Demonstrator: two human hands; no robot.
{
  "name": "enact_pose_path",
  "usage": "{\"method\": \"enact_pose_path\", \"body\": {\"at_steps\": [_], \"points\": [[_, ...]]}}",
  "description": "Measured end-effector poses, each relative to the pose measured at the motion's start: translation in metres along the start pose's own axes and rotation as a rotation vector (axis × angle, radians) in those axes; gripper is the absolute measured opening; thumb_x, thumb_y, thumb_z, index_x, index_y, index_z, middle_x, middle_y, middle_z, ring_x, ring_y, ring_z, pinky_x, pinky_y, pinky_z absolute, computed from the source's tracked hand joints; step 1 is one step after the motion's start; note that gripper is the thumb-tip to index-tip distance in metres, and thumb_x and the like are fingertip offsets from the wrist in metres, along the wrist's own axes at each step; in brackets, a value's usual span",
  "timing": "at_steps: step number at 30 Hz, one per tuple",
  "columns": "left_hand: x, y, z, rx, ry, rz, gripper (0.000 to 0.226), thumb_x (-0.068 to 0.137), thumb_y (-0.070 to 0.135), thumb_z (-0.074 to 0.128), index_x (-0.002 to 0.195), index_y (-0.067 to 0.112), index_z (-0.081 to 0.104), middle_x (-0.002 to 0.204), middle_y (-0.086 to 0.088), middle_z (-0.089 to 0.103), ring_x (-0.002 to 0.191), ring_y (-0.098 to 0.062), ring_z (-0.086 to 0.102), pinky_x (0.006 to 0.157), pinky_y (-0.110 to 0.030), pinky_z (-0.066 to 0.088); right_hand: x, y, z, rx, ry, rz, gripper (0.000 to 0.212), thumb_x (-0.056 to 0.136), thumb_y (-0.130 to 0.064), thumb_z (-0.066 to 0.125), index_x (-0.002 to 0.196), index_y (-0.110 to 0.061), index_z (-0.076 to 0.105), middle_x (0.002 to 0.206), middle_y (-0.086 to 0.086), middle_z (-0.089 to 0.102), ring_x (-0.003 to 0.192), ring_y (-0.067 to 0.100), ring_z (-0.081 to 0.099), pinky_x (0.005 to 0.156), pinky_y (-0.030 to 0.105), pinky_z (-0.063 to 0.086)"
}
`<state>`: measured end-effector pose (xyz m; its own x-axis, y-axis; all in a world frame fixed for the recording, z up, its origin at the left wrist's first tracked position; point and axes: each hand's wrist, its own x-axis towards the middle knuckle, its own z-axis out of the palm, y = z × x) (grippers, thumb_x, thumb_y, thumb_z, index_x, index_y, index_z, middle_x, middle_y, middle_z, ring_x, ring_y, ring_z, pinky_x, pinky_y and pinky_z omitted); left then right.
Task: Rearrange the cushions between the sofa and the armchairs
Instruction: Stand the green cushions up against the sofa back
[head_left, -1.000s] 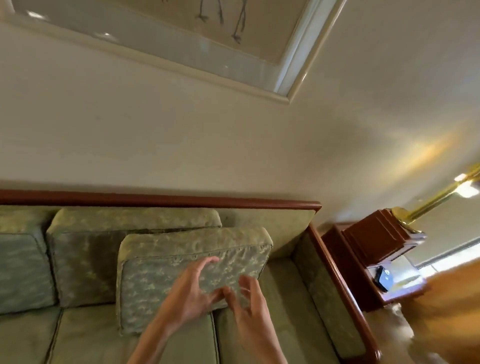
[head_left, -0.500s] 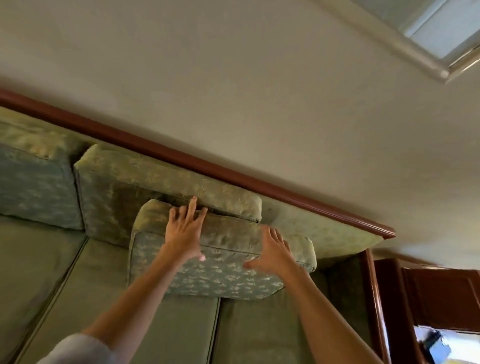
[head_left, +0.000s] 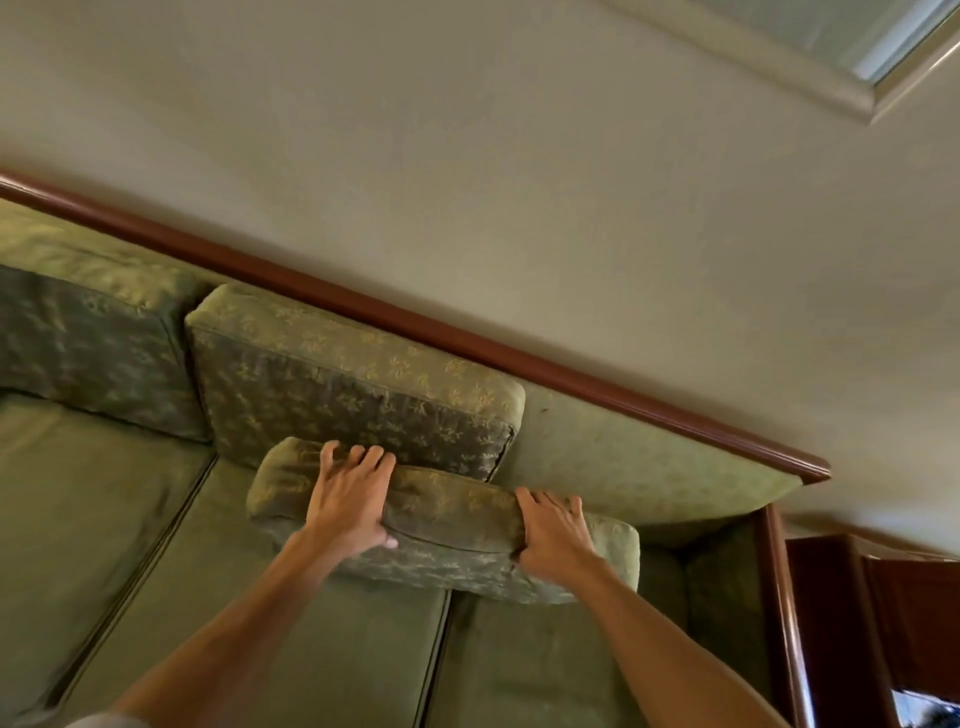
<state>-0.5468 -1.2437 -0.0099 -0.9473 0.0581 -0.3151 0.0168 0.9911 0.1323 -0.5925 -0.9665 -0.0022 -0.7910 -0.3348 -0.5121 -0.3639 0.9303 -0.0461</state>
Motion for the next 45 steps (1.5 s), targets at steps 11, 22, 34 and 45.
{"method": "enact_pose_path", "body": {"at_steps": [11, 22, 34, 45], "points": [[0.008, 0.152, -0.014, -0.072, 0.057, 0.02, 0.11, 0.052, 0.077, 0.079, 0.141, 0.022, 0.045, 0.139, 0.007, 0.052, 0.132, -0.021, 0.043, 0.112, -0.047, 0.025, -0.062, 0.165, -0.025, -0.022, 0.05, -0.117, 0.074, 0.082, -0.042, 0.07, 0.144, -0.025, 0.034, 0.142, 0.0, 0.051, 0.133, 0.023, 0.044, 0.106, 0.049, 0.029], [0.134, 0.322, -0.02, -0.053, 0.094, 0.148, 0.097, 0.06, 0.071, 0.081, 0.135, 0.02, 0.047, 0.134, 0.005, 0.054, 0.127, -0.021, 0.044, 0.104, -0.049, 0.035, -0.065, 0.363, -0.038, 0.038, 0.216, 0.035, 0.07, 0.072, -0.048, 0.075, 0.13, -0.026, 0.04, 0.133, -0.005, 0.054, 0.129, 0.019, 0.044, 0.103, 0.044, 0.029], [0.233, 0.303, 0.002, -0.033, -0.179, 0.007, 0.121, 0.054, 0.073, 0.083, 0.15, 0.027, 0.028, 0.141, 0.0, 0.035, 0.138, -0.026, 0.032, 0.118, -0.046, 0.018, 0.016, 0.412, 0.025, 0.159, 0.123, 0.114, 0.105, 0.087, -0.053, 0.067, 0.159, -0.025, -0.003, 0.165, 0.005, 0.004, 0.153, 0.027, 0.003, 0.12, 0.056, 0.007], [0.185, 0.372, 0.038, 0.049, 0.044, 0.145, 0.113, 0.086, 0.053, 0.071, 0.16, 0.028, -0.011, 0.166, -0.011, -0.02, 0.154, -0.032, -0.013, 0.119, -0.06, -0.005, 0.032, 0.297, 0.016, 0.161, 0.14, 0.045, 0.106, 0.092, -0.049, 0.063, 0.157, -0.021, -0.016, 0.164, 0.012, -0.021, 0.149, 0.039, -0.022, 0.108, 0.077, -0.01]]}}
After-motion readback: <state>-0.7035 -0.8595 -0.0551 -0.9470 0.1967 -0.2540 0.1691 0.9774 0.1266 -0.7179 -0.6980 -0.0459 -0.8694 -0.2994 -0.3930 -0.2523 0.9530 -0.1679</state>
